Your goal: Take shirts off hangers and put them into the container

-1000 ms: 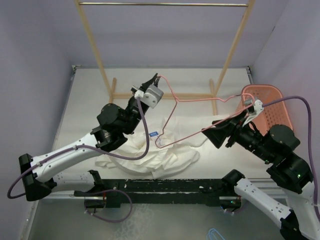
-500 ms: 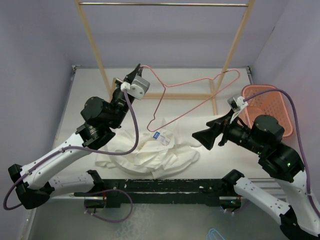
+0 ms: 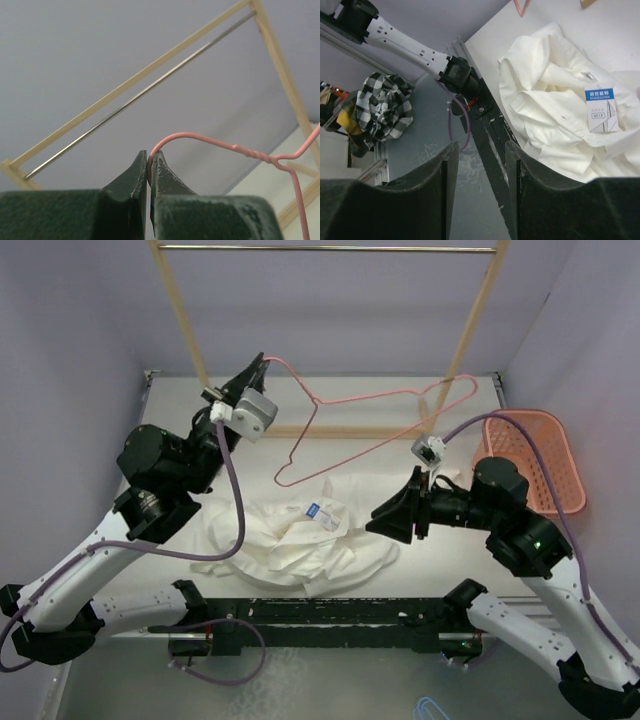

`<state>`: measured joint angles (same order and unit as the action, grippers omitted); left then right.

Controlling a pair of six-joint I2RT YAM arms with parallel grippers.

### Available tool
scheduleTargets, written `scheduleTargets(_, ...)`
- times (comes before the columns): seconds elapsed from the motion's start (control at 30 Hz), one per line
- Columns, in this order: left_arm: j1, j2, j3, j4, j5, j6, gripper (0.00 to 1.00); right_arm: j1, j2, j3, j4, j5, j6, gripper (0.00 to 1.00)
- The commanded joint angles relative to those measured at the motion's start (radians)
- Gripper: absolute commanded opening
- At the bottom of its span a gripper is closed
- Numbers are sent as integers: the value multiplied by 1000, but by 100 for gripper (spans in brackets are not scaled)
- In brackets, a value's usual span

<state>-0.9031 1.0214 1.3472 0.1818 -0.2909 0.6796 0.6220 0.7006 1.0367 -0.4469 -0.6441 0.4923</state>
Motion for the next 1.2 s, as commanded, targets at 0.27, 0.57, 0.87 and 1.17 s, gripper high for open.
scheduleTargets(0.27,2,152,71,-324,78,117,0,2,0,290,-355,-33,-194,45)
scheduleTargets(0.57,2,108,42,-463,349,154,0,4,40,421,-480,206,-312,62)
scheduleTargets(0.87,1,23,168,-785,708,-4,0,3,170,441,-474,234,-432,62)
scheduleTargets(1.17,1,6,178,-811,800,-48,0,3,186,442,-440,135,-462,58)
